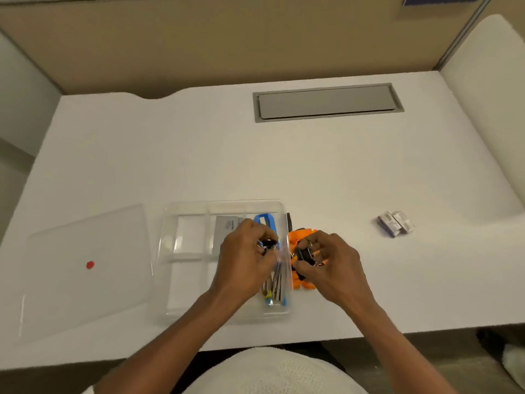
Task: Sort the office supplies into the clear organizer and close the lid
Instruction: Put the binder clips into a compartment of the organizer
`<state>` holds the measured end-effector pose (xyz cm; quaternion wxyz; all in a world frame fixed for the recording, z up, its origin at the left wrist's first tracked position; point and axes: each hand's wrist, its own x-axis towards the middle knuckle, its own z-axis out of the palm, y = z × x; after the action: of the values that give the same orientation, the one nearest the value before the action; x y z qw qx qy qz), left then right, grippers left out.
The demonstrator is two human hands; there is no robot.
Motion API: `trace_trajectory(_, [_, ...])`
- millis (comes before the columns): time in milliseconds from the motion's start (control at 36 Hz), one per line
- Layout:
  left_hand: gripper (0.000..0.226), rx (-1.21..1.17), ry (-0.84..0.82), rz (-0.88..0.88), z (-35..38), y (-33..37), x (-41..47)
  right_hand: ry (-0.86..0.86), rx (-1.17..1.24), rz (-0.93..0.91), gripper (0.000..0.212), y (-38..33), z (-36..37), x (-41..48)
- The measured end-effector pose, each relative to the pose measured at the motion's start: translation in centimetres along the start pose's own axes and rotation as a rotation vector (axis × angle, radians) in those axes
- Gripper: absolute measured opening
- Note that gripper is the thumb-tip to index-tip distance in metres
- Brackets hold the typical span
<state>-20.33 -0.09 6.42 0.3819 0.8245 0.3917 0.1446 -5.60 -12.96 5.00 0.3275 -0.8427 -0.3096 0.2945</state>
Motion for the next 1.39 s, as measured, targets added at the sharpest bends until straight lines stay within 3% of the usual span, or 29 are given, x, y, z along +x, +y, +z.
trace_trajectory(139, [0.021,0.071,0.047,-0.123,-3.5,-5.2,-3.2,-0.141,0.012,-0.045,0.028,-4.2,5.0,-0.7])
trace_trajectory(361, [0.014,0.248,-0.128,-0.110,-3.2,-8.8,-5.8,-0.151,0.041,-0.051,0.028,-7.2,10.6,-2.3])
trace_trajectory(528, [0.029,0.208,-0.189,-0.107,-3.6,-10.1,-6.5,-0.113,-0.031,-0.040,0.031,-7.0,12.7,-3.3])
trace_trajectory(778, [0.025,0.206,-0.019,-0.188,-5.1,-12.7,-7.0,-0.088,-0.235,-0.125,0.027,-7.2,14.4,-5.0])
trace_trajectory(889, [0.030,0.148,-0.003,-0.309,-4.5,-13.4,-6.4,0.022,-0.274,-0.088,0.018,-5.8,12.2,-4.8])
trace_trajectory(1000, [0.016,0.105,-0.012,-0.406,-4.4,-13.9,-5.9,0.145,-0.372,0.080,0.017,-3.6,9.7,-3.6])
trace_trajectory(1083, [0.014,0.050,-0.037,-0.465,-4.4,-14.2,-5.9,0.085,-0.395,0.169,0.026,-2.6,9.1,-2.9])
trace_trajectory(1250, [0.017,0.099,-0.079,-0.466,-4.6,-14.5,-5.8,0.017,-0.556,0.114,0.048,-3.2,11.0,-2.3])
trace_trajectory(1389, [0.019,0.111,-0.108,-0.494,-4.8,-14.4,-5.6,-0.039,-0.566,0.184,0.044,-3.8,11.4,-1.2])
